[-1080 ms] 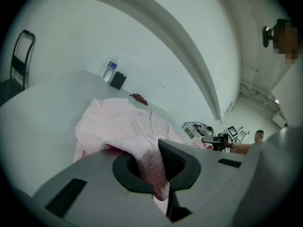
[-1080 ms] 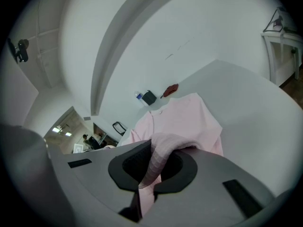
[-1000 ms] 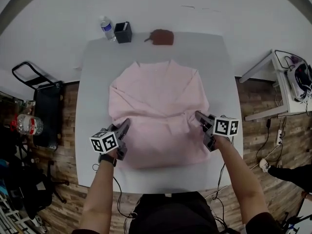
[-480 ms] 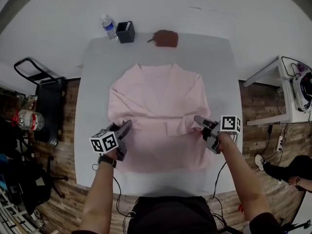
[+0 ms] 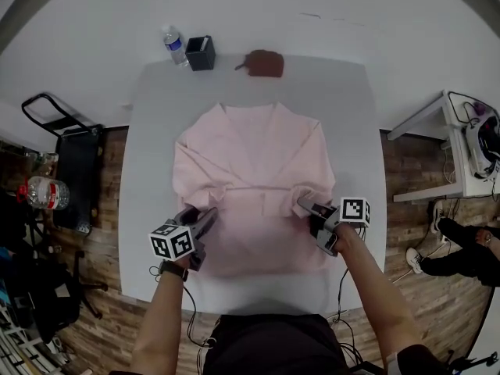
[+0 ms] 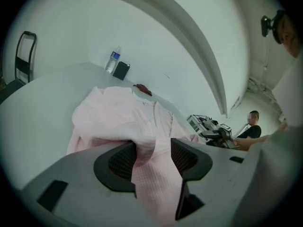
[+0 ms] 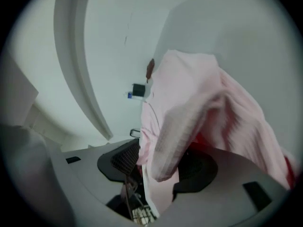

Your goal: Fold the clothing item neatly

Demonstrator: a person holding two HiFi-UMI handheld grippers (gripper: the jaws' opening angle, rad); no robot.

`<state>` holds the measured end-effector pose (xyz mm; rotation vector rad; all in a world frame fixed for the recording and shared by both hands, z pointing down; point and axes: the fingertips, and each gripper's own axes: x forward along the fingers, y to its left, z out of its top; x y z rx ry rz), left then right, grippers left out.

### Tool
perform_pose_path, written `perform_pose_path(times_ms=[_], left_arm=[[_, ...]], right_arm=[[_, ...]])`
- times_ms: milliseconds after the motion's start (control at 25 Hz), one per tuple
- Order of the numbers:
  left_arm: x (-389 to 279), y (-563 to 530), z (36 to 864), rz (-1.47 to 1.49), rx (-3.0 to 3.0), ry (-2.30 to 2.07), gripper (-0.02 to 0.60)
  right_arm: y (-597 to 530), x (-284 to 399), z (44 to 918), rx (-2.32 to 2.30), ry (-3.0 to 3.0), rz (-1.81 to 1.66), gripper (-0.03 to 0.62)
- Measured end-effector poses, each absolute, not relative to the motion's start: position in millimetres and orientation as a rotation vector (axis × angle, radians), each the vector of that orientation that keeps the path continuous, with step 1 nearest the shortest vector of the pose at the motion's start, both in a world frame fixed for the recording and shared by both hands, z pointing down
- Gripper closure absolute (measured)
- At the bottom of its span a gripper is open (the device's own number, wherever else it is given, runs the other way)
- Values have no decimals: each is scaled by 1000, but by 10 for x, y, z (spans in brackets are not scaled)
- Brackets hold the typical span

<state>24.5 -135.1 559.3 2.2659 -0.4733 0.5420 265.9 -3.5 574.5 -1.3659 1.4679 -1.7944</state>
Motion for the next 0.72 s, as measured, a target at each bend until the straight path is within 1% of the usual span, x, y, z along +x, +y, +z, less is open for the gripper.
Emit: perform_pose_path(times_ms=[80, 160, 240, 440, 600, 720], left_arm=[[261, -1291, 5533, 518, 2272, -459, 362], [260, -1277, 5483, 492, 2278, -462, 362], [226, -1287, 5449, 459, 2270, -486, 362], [-23, -1518, 5380, 356, 2207, -606, 362], [-124, -1668, 5233, 331, 2236, -627, 362], [18, -1476, 5006, 360, 2373, -526, 372]], right_arm=[[-351, 2963, 5609, -1457, 1446, -1611, 379], [-538, 3180, 5540, -1485, 1387, -1528, 378], [-524, 3101, 5561, -1434, 1366, -1573, 377], [-72, 2548, 5576, -1248, 1402, -1642, 376], [21, 2647, 5425, -1250, 1424, -1519, 376], [-58, 2654, 5066, -1239, 1580, -1418, 376]])
